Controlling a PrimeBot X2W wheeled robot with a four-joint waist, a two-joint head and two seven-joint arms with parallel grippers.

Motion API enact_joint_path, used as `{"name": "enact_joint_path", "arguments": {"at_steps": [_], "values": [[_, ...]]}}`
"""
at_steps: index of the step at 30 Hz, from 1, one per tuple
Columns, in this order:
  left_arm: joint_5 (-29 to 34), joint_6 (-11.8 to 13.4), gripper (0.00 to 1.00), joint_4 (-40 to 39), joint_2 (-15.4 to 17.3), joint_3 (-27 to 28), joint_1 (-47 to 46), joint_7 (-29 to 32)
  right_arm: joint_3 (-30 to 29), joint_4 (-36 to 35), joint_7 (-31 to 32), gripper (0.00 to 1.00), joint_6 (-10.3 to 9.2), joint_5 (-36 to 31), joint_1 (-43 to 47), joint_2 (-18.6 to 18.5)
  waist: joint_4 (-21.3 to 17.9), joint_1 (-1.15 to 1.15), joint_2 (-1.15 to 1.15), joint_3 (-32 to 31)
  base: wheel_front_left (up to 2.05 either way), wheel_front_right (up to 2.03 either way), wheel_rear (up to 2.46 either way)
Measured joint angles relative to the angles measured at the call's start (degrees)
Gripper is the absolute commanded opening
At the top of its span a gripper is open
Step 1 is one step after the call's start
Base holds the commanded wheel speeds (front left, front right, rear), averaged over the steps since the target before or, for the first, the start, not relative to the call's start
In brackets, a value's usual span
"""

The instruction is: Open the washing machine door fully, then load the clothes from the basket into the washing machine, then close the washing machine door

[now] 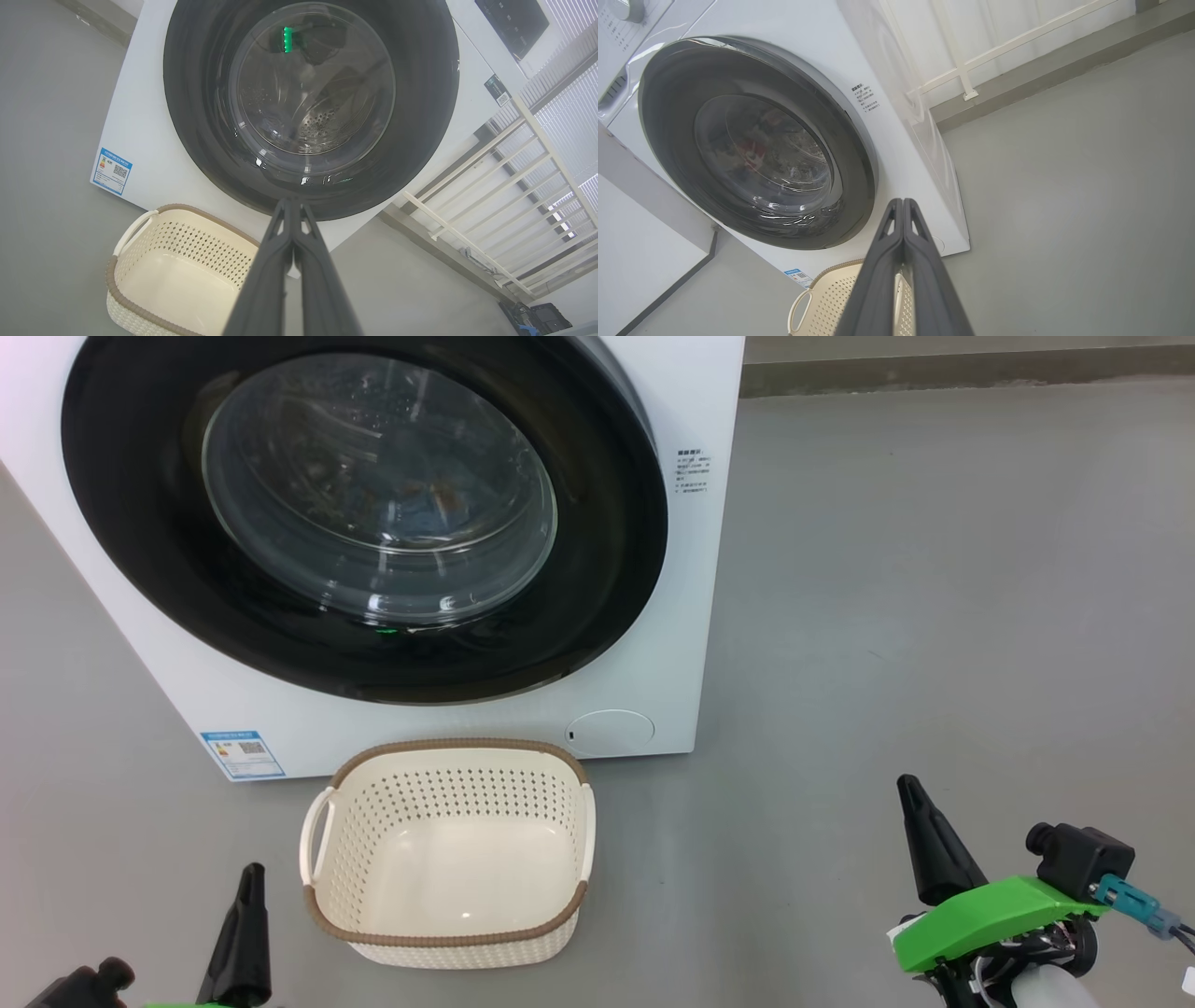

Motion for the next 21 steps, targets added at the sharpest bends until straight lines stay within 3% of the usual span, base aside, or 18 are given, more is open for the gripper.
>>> {"name": "enact_joint_path", "arguments": {"at_steps": [21], "values": [[-7.8,0.0,0.0,0.0,-2.02,2.25,-0.21,3.47,-3.18,-1.12,3.56,0.0,-0.01,11.16,0.02,0.24,0.4,0.0,0.0,0.09,0.0,0.0,0.0]]}}
